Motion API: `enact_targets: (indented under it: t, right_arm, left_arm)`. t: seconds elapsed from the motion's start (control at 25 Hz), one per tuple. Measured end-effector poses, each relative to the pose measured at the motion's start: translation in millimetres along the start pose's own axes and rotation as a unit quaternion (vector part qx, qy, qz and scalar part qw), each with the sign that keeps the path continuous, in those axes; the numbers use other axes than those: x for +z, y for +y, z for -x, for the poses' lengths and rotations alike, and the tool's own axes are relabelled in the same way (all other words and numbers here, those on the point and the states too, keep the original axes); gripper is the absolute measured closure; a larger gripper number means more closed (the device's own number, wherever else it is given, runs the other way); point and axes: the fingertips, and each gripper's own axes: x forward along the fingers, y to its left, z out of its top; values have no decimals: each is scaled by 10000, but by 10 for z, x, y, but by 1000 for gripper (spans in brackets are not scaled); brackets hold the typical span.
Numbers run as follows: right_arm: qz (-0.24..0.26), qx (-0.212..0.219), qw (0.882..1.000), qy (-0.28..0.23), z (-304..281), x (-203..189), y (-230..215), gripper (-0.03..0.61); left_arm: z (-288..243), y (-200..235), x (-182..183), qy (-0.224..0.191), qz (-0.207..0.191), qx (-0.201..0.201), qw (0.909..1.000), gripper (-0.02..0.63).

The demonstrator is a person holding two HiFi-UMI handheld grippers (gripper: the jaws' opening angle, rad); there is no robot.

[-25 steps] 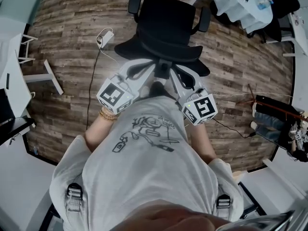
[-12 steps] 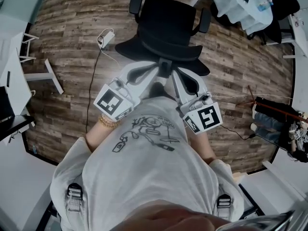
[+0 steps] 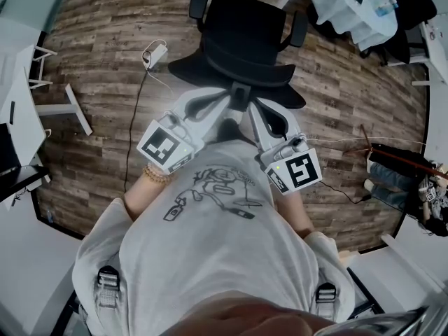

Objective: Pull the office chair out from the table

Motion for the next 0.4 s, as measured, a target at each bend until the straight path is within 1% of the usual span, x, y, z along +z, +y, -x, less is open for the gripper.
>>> enact_targets:
  t: [0.4]
  right_arm:
    - [75, 4, 10000, 35, 0, -5, -5, 572]
  left_arm:
    - [-33, -30, -20, 59, -45, -7, 10000, 611]
